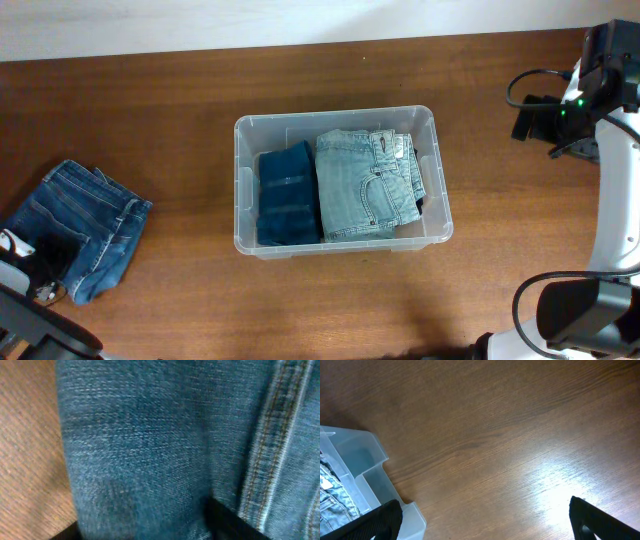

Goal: Pack container
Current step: 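Lower the left gripper onto the dark-blue jeans and grasp them, then lift the dark-blue jeans and carry them right over the box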

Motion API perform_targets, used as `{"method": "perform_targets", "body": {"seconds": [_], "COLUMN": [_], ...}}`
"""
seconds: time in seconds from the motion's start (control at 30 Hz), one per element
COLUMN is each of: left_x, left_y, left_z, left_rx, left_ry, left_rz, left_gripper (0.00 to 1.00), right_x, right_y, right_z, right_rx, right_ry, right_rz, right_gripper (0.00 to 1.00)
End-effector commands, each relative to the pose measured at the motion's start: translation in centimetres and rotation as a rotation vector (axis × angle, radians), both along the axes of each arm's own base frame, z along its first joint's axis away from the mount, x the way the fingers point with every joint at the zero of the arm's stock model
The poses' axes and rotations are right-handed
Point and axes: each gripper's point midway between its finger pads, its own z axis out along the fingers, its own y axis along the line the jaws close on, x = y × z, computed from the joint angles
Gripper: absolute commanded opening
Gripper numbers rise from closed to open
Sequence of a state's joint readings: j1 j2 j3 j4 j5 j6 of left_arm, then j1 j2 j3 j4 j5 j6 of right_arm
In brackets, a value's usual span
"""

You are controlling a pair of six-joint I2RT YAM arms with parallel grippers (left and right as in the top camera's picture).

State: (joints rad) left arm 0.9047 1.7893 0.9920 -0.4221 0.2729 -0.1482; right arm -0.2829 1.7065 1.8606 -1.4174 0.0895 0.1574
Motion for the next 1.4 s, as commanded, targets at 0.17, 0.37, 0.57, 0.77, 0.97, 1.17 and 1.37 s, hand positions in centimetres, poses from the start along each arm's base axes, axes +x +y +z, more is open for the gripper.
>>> {"method": "perform_targets", "body": {"seconds": [0.17,0.37,0.57,0.77,0.97,1.17,1.37], "left_x": [-0.6,-0.7,-0.8,1.4,3.5,4.5,5.4], "left_y": [-2.3,-2.4,-2.5,-3.2,-2.6,-2.2,-3.5], "left_z": [-1.9,-2.0,-2.0,0.1,5.5,12.8,20.1], "left_rx": [-0.07,-0.072,-0.078,-0.135,-0.161,-0.073,0.02], "left_ry": [0.036,0.044,0.049,-0.07,-0.171,-0.241,-0.343], "left_rz": [-0.056,-0.054,-0.053,-0.094,-0.064,-0.083,-0.102], "left_gripper": [0.61,0.57,0.08,0.0,0.0,0.01,0.01], "right_x": [-0.1,-0.1,-0.1,-0.1,-0.1,-0.1,-0.1], "right_y": [-0.4,-0.4,-0.4,-0.4,-0.4,-0.4,-0.4], "right_z": [0.1,0.1,0.1,0.1,0.1,0.1,0.1], "right_rx": [-0.011,-0.011,-0.011,-0.011,-0.011,-0.011,-0.011], "right_ry": [0.001,0.001,0.001,0.001,0.001,0.001,0.001], "right_rz": [-0.015,-0.015,-0.015,-0.015,-0.015,-0.014,-0.014], "right_gripper": [0.98,0.99,0.98,0.98,0.99,0.98,0.99]}}
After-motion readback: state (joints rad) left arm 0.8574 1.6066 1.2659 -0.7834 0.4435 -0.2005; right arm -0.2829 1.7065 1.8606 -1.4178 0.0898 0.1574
